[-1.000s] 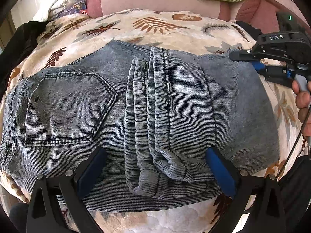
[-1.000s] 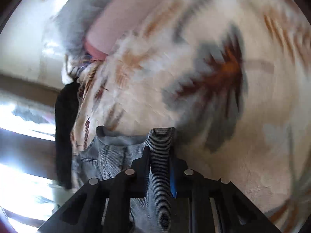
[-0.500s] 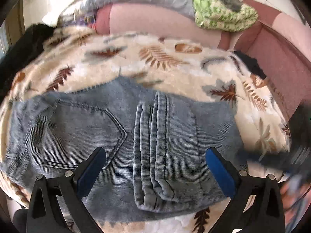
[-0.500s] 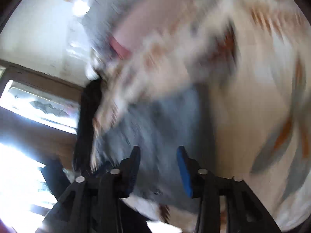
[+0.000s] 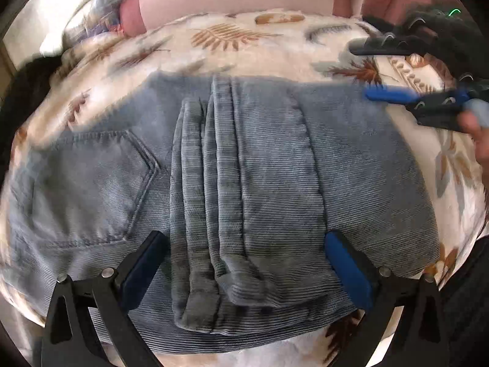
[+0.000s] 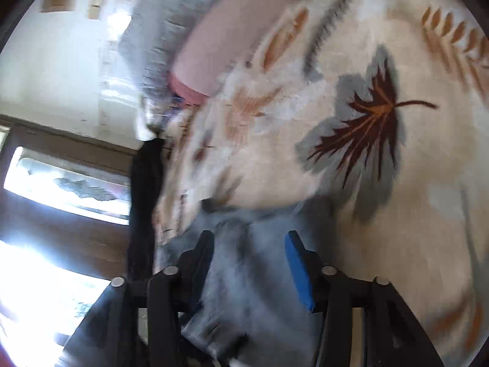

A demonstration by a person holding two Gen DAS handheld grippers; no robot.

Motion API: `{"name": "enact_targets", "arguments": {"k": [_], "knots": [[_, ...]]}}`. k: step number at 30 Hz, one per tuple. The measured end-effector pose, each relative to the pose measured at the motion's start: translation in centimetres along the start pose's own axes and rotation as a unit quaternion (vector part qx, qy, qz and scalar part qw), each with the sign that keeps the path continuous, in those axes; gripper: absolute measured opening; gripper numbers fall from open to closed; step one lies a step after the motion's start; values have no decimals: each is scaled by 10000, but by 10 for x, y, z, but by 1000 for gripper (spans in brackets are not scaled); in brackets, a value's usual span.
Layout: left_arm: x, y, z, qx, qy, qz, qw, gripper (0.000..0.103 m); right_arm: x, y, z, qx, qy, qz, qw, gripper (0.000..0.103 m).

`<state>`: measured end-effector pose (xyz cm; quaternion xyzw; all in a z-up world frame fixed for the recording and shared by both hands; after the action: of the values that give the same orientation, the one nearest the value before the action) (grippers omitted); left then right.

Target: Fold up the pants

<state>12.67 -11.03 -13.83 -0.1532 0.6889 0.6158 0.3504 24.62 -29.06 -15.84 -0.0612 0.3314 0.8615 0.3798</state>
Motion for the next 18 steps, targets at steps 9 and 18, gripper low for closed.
{"name": "enact_targets", "arguments": {"k": [9, 18], "knots": [[9, 5, 3, 64, -43, -134, 9999, 103, -1, 14, 11, 233, 479, -229, 9983, 68], [-15, 63, 34, 183, 775, -705, 9943, 103, 41, 79, 41, -462, 516, -238, 9973, 68]]}}
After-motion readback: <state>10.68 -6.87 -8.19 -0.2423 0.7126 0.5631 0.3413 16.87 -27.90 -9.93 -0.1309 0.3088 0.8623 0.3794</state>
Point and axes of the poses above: each gripper's, at about its wrist camera, not at the fingertips, and y roughly against the way its jaws point, z to its left, x to its underside, the point moved 8 cm from there along -y, roughly the way its jaws point, and after that the axes turned 14 degrees about -z, right-handed, at the moved point
